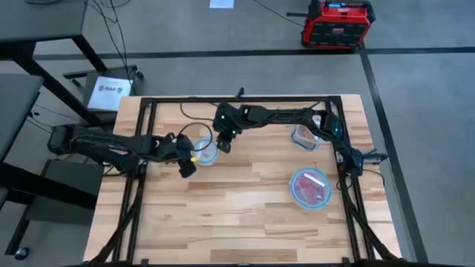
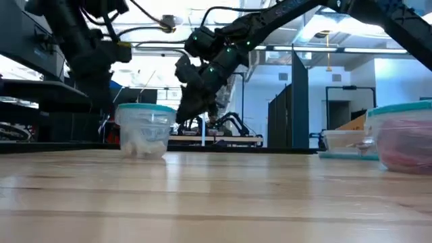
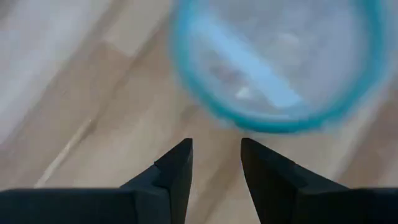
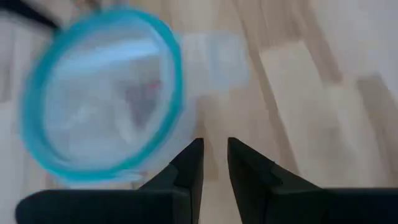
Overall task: Sort candy
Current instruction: Close the small round transparent bin
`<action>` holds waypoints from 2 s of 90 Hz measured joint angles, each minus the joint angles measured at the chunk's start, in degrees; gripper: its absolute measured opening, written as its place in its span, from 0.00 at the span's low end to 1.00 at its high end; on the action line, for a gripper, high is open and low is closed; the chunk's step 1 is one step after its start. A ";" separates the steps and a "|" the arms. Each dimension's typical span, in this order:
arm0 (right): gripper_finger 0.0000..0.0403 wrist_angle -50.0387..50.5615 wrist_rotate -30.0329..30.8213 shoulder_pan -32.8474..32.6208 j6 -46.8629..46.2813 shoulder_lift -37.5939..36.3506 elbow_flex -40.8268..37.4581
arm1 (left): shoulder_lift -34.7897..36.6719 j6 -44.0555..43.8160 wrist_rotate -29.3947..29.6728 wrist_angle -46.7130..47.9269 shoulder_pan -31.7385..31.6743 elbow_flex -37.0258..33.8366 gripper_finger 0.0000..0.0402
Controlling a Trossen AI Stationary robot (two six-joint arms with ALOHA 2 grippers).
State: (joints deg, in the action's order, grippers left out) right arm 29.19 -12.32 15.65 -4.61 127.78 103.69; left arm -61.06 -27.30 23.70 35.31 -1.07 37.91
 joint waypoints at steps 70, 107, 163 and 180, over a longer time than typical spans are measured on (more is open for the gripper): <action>0.15 7.86 6.41 -1.74 4.55 -6.79 0.01 | 0.15 5.09 0.50 -1.37 -1.53 8.22 0.31; 0.15 -13.93 7.47 -1.78 -0.20 -4.59 -8.23 | -4.30 -6.30 3.59 -9.40 4.98 0.15 0.31; 0.15 0.22 17.08 -5.60 -4.01 -6.07 -10.07 | -4.61 8.64 1.31 -19.35 3.95 0.13 0.31; 0.15 4.86 16.78 -6.91 -3.77 -6.75 -10.07 | -4.67 11.47 -3.44 -22.42 3.95 0.13 0.31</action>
State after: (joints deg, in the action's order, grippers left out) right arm 34.05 4.46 8.74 -8.38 121.03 93.62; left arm -65.72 -15.82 20.26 12.89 2.87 38.04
